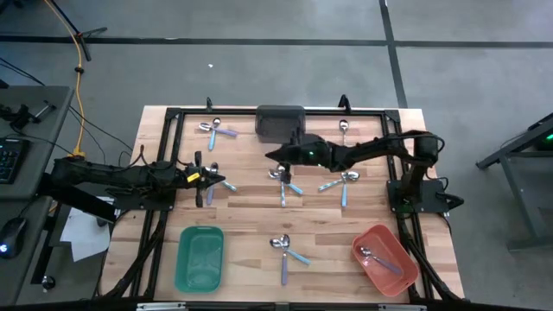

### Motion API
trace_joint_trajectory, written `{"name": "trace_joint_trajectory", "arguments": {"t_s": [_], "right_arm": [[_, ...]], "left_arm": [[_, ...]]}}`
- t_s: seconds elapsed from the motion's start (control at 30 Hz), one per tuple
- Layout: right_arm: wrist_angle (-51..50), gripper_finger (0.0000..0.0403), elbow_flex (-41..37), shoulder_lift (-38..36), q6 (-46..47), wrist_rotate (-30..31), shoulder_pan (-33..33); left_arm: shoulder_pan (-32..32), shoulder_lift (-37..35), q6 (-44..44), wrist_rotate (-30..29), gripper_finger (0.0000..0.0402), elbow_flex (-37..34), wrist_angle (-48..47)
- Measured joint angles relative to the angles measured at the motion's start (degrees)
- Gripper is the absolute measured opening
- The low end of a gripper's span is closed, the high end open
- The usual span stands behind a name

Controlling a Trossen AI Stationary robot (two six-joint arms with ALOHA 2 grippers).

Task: Sort silverware by color (type)
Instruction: Put the blue spoon into the black bin

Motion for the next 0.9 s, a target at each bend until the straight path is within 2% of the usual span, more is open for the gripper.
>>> {"name": "trace_joint_trajectory", "arguments": {"t_s": [0.1,0.2,0.53,0.7,0.9], "right_arm": [[7.1,0.0,-4.1,-0.2,0.7,0.1,0.9],[9.8,0.0,-6.2,-0.3,2.1,0.5,1.9],[8.5,0.0,-6.3,-0.3,2.8,0.9,3.8],[5.7,0.0,-6.3,-0.3,4.2,1.2,5.3],[2.9,0.0,-6.3,-0.3,4.8,8.6,9.8]], "left_arm": [[0.0,0.8,0.6,0.0,0.0,0.0,0.0],[0.0,1.6,1.1,0.0,0.0,0.0,0.0],[0.1,5.2,1.4,0.3,0.0,2.2,0.7],[0.1,9.2,-1.5,2.8,0.0,2.2,0.7],[0.1,15.5,-7.3,3.0,0.0,2.3,4.7]]}}
